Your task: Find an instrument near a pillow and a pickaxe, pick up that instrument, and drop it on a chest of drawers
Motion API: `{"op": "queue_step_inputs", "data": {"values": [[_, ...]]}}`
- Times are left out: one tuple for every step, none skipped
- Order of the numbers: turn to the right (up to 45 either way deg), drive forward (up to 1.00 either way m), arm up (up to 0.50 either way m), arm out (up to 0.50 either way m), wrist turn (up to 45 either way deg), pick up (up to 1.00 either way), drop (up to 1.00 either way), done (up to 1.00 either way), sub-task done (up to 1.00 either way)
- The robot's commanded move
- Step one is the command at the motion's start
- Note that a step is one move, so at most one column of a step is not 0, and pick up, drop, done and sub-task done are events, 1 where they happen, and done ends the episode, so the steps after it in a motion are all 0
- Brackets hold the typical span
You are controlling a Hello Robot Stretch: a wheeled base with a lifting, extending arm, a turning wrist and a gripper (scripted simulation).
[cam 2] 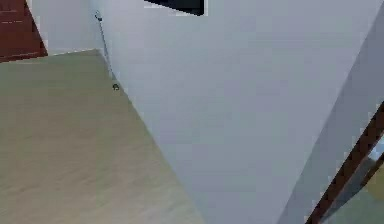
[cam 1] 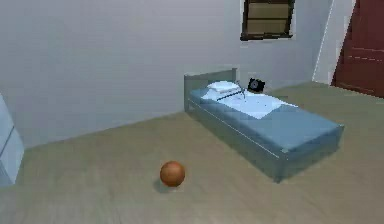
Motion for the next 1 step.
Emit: {"op": "queue_step_inputs", "data": {"values": [[-30.0,0.00,0.00,0.00,0.0,0.00,0.00,0.00,0.00]]}}
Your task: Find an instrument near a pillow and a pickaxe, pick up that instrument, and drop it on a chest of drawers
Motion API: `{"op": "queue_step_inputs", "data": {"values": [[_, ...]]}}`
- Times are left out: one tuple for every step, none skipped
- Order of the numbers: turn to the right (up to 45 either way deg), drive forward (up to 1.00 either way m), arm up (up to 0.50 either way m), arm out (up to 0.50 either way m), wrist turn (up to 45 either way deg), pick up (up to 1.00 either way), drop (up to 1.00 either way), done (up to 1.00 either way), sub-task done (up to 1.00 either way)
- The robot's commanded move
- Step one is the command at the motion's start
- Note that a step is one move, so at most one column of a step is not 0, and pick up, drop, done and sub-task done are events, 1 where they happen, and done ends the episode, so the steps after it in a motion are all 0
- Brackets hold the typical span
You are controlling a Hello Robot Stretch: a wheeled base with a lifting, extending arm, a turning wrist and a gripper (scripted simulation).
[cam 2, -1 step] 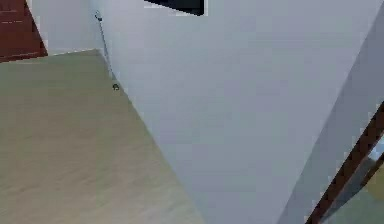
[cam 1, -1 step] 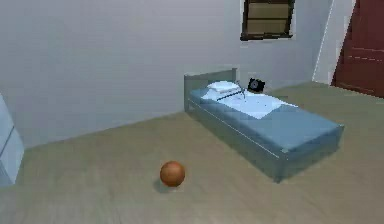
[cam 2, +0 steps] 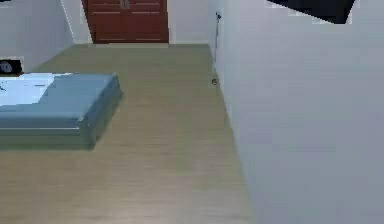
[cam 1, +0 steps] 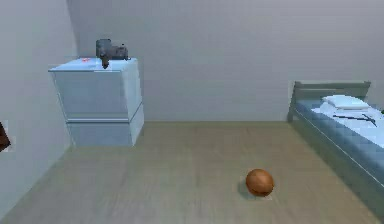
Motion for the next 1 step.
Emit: {"op": "queue_step_inputs", "data": {"values": [[0.0,1.00,0.00,0.00,0.0,0.00,0.00,0.00,0.00]]}}
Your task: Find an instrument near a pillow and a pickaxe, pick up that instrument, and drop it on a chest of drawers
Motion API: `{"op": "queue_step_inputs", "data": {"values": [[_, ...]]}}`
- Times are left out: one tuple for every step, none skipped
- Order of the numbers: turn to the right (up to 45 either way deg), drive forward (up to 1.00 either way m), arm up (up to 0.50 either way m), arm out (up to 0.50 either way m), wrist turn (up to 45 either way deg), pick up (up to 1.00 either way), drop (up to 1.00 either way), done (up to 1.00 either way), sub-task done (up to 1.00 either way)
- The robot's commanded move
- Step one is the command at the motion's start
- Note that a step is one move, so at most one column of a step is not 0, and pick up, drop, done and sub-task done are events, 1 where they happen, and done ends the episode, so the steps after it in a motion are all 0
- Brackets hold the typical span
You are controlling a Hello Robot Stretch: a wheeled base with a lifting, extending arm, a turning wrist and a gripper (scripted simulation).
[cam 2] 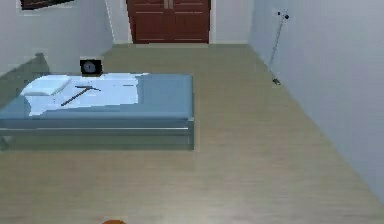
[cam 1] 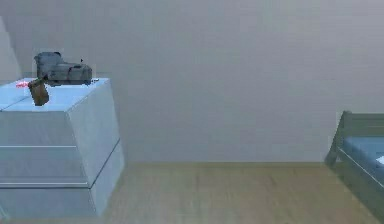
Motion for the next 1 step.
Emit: {"op": "queue_step_inputs", "data": {"values": [[0.0,0.65,0.00,0.00,0.0,0.00,0.00,0.00,0.00]]}}
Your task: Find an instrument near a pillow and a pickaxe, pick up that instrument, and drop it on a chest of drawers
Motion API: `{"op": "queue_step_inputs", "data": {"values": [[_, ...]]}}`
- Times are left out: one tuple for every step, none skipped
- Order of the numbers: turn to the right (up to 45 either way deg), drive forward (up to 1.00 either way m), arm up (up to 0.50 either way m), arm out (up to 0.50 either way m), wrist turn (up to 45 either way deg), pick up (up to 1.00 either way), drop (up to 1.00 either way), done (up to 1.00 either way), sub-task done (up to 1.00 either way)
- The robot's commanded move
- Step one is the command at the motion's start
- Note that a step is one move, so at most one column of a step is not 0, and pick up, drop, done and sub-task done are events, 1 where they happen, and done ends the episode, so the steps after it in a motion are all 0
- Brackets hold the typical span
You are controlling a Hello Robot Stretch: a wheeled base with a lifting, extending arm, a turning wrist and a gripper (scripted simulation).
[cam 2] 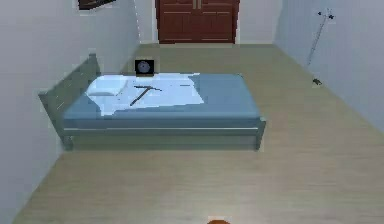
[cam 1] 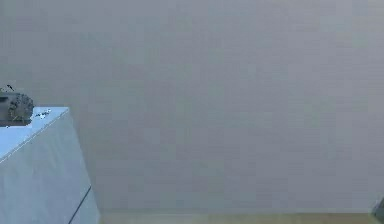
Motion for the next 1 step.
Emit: {"op": "queue_step_inputs", "data": {"values": [[30.0,0.00,0.00,0.00,0.0,0.00,0.00,0.00,0.00]]}}
